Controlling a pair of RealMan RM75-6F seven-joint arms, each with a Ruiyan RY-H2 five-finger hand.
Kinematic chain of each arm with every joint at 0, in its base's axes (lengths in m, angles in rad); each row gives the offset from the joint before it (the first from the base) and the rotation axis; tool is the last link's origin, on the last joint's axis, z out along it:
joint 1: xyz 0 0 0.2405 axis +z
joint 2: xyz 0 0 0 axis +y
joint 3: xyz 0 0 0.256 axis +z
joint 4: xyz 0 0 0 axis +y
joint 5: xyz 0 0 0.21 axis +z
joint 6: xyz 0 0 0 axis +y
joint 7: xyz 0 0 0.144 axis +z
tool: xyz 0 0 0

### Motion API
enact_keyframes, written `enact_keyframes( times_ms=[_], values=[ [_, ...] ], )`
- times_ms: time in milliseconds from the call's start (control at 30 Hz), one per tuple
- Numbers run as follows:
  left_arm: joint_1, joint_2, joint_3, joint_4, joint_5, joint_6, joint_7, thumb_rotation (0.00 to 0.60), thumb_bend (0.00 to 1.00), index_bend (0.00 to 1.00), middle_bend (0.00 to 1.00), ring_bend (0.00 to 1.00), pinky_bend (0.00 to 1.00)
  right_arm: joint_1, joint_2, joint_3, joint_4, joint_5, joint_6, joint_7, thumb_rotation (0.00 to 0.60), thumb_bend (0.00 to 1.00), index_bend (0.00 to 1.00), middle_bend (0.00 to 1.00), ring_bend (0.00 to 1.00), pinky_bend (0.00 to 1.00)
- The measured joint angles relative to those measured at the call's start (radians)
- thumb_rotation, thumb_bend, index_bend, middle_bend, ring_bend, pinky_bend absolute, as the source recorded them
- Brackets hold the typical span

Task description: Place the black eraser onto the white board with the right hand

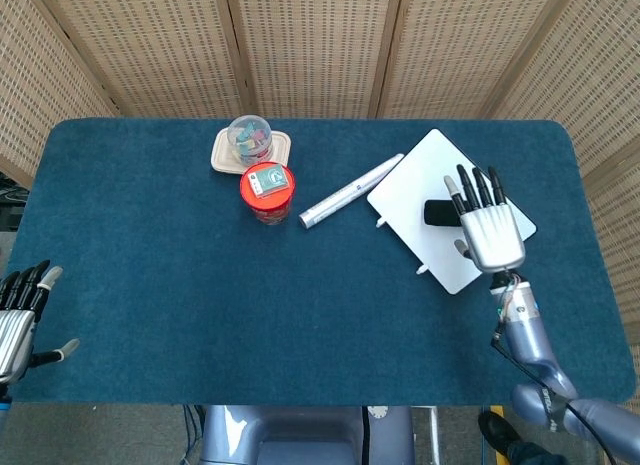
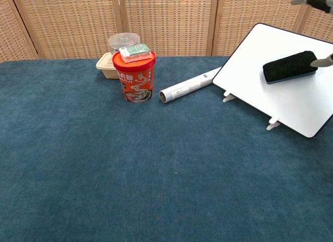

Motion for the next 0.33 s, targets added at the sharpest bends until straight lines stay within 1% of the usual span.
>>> enact_keyframes(
  times_ms=[133, 200, 300, 333],
  values=[
    [0.002, 0.003, 0.001, 0.004, 0.002, 0.002, -0.013, 0.6, 0.0, 0.0, 0.0, 0.0, 0.0, -0.116, 0.066, -0.063, -0.075, -0.034, 0.081, 0.15, 0.6, 0.0, 0.0, 0.0, 0.0, 0.0],
    [0.003, 0.004, 0.005, 0.005, 0.008, 0.003, -0.016, 0.6, 0.0, 0.0, 0.0, 0.0, 0.0, -0.188, 0.097, -0.118, -0.09, -0.069, 0.13, 0.232, 0.6, 0.0, 0.0, 0.0, 0.0, 0.0],
    [0.004, 0.004, 0.01, 0.006, 0.021, 0.004, -0.015, 0.6, 0.0, 0.0, 0.0, 0.0, 0.0, -0.269, 0.131, -0.185, -0.099, -0.113, 0.191, 0.331, 0.6, 0.0, 0.0, 0.0, 0.0, 0.0],
    [0.004, 0.004, 0.012, 0.007, 0.026, 0.006, -0.013, 0.6, 0.0, 0.0, 0.0, 0.0, 0.0, -0.289, 0.138, -0.199, -0.099, -0.125, 0.21, 0.35, 0.6, 0.0, 0.0, 0.0, 0.0, 0.0]
  ],
)
